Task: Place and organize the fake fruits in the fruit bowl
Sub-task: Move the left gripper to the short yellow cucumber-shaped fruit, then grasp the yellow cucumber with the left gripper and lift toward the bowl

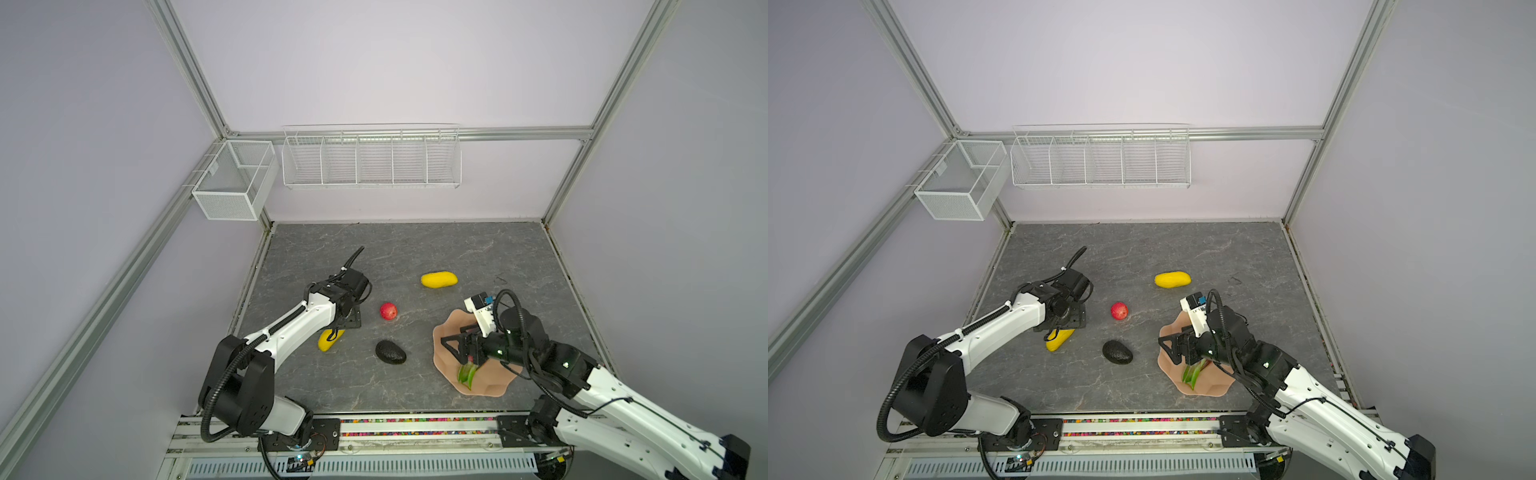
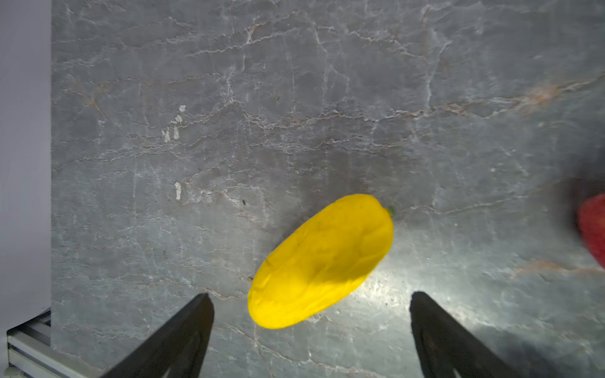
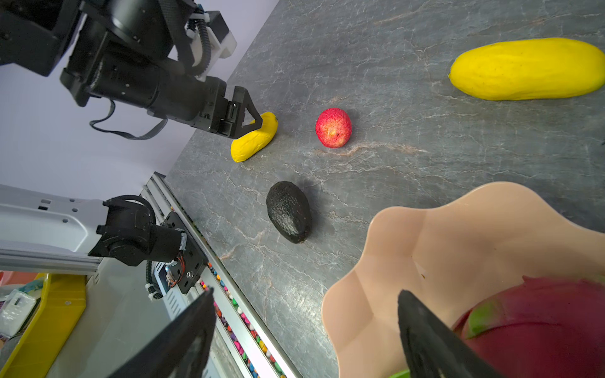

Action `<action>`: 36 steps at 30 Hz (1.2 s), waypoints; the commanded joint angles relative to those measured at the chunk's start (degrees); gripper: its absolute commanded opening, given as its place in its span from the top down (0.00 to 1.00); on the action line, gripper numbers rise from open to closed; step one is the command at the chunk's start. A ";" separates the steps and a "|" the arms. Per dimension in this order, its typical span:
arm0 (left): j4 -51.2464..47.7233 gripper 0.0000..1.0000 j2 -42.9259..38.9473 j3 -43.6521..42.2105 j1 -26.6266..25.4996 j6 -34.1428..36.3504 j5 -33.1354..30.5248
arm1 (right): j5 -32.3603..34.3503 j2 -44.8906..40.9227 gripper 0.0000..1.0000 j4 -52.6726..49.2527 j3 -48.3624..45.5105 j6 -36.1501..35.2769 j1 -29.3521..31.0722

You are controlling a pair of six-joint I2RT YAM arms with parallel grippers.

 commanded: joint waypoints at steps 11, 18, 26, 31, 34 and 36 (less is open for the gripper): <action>5.50 0.14 9.12 -2.39 2.73 3.96 4.22 | 0.13 1.61 0.12 1.24 0.94 -1.36 0.31; 5.47 0.35 9.54 -2.23 3.19 3.12 5.14 | -0.22 2.40 0.12 1.99 1.06 -1.20 0.35; 4.18 0.54 3.59 -0.74 2.80 1.62 5.28 | 8.26 -2.54 0.11 -5.23 0.79 2.58 -1.32; -0.30 0.56 0.60 4.74 -4.18 -1.83 3.36 | 9.17 -7.45 0.11 -11.20 -2.25 7.23 -8.09; -0.97 0.56 0.88 10.35 -11.46 -3.55 5.37 | 8.26 -11.08 0.11 -14.46 -4.24 8.74 -10.79; 1.06 0.56 2.61 14.06 -16.43 -3.90 8.55 | 8.33 -13.39 0.11 -16.27 -5.16 9.59 -11.17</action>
